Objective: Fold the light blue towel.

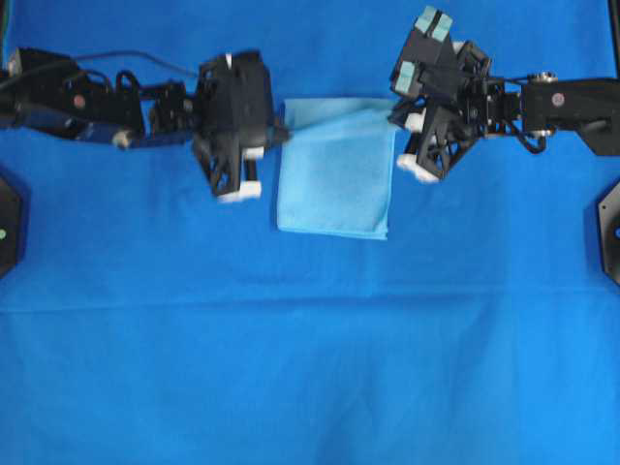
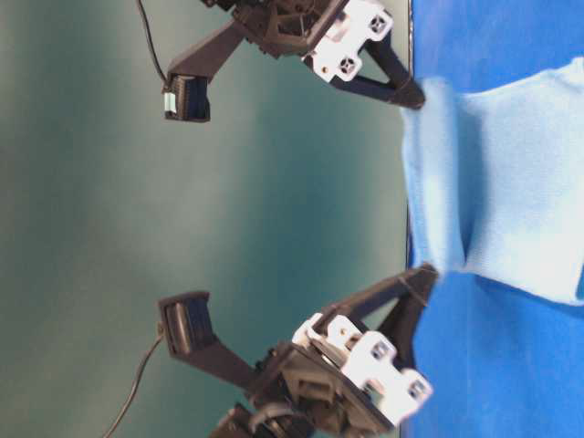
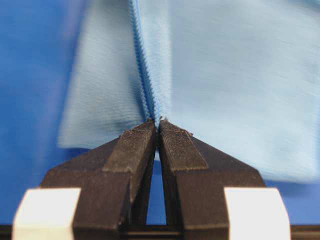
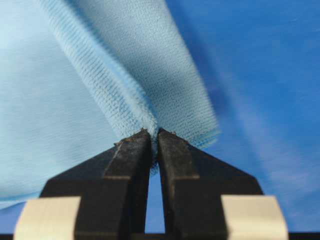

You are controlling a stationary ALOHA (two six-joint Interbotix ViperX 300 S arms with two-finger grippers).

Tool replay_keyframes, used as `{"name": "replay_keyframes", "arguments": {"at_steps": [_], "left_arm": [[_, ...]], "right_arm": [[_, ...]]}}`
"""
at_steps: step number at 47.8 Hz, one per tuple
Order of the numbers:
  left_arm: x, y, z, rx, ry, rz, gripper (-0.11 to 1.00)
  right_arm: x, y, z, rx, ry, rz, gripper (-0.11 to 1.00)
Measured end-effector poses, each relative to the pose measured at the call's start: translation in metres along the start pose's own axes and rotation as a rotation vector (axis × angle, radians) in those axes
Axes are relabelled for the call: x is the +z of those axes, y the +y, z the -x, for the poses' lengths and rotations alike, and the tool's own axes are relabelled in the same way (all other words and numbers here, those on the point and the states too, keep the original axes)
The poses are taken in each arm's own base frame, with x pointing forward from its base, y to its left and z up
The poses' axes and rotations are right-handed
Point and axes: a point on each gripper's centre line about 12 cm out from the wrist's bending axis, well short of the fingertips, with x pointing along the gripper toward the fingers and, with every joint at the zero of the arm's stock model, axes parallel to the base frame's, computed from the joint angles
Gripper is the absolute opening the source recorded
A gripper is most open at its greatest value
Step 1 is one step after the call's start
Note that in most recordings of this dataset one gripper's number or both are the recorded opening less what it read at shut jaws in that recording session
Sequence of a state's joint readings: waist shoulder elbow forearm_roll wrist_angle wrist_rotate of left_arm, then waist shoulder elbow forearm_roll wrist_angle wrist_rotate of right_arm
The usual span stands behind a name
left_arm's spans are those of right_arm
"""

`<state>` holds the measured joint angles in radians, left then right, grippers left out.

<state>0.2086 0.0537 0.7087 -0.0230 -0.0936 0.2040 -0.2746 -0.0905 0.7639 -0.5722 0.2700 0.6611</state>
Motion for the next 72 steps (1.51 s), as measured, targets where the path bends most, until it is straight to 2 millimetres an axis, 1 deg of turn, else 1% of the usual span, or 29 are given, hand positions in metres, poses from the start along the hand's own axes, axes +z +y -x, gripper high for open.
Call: {"name": "replay_keyframes", "arguments": {"at_steps": [5,14,19,24,35,41,42,47,48,49,50,51,52,57,59,61,64,72], "left_arm": [[-0.005,-0.018,0.002,-0.038,0.024,-0.006,0.02],[-0.005,-0.05,0.004,-0.105,0.027,-0.049,0.02],[-0.007,-0.059,0.003,-0.124,0.033,-0.065,0.02],[-0.012,-0.061,-0.002,-0.128,0.048,-0.068,0.02],[-0.02,-0.059,-0.011,-0.119,0.048,-0.07,0.02],[-0.021,-0.056,-0.014,-0.111,0.038,-0.064,0.02],[-0.02,-0.056,-0.014,-0.11,0.035,-0.064,0.02],[-0.019,-0.056,-0.014,-0.109,0.026,-0.06,0.04],[-0.019,-0.056,-0.014,-0.109,0.026,-0.059,0.06],[-0.019,-0.056,-0.014,-0.11,0.026,-0.057,0.1],[-0.019,-0.056,-0.014,-0.11,0.025,-0.055,0.15],[-0.019,-0.056,-0.014,-0.108,0.025,-0.053,0.2],[-0.019,-0.056,-0.013,-0.108,0.024,-0.052,0.27],[-0.016,-0.056,-0.011,-0.108,0.016,-0.056,0.58],[-0.014,-0.055,-0.009,-0.108,0.009,-0.063,0.66],[-0.01,-0.055,-0.005,-0.108,-0.002,-0.07,0.67],[-0.005,-0.054,0.001,-0.107,-0.01,-0.077,0.64],[0.012,-0.05,0.025,-0.106,-0.035,-0.081,0.62]], "right_arm": [[-0.003,0.014,0.002,0.026,0.003,0.0,0.07],[-0.012,0.042,0.006,0.078,0.014,0.01,0.07],[-0.015,0.051,0.007,0.095,0.018,0.002,0.07],[-0.018,0.058,0.006,0.112,0.022,-0.001,0.07],[-0.024,0.06,-0.004,0.12,0.042,-0.006,0.07],[-0.026,0.062,-0.008,0.125,0.048,-0.002,0.08],[-0.025,0.062,-0.008,0.128,0.045,-0.002,0.1],[-0.023,0.063,-0.008,0.14,0.033,-0.003,0.4],[-0.023,0.063,-0.008,0.14,0.033,-0.003,0.46],[-0.023,0.064,-0.009,0.141,0.032,-0.004,0.52],[-0.022,0.064,-0.008,0.141,0.031,-0.004,0.57],[-0.022,0.064,-0.008,0.143,0.028,-0.003,0.6],[-0.021,0.065,-0.008,0.143,0.027,-0.002,0.62],[-0.019,0.07,-0.007,0.154,0.019,0.006,0.58],[-0.017,0.072,-0.005,0.159,0.013,0.01,0.57],[-0.014,0.075,-0.003,0.164,0.004,0.013,0.58],[-0.01,0.078,0.003,0.174,-0.015,0.018,0.58],[0.007,0.086,0.036,0.189,-0.082,0.036,0.58]]}}
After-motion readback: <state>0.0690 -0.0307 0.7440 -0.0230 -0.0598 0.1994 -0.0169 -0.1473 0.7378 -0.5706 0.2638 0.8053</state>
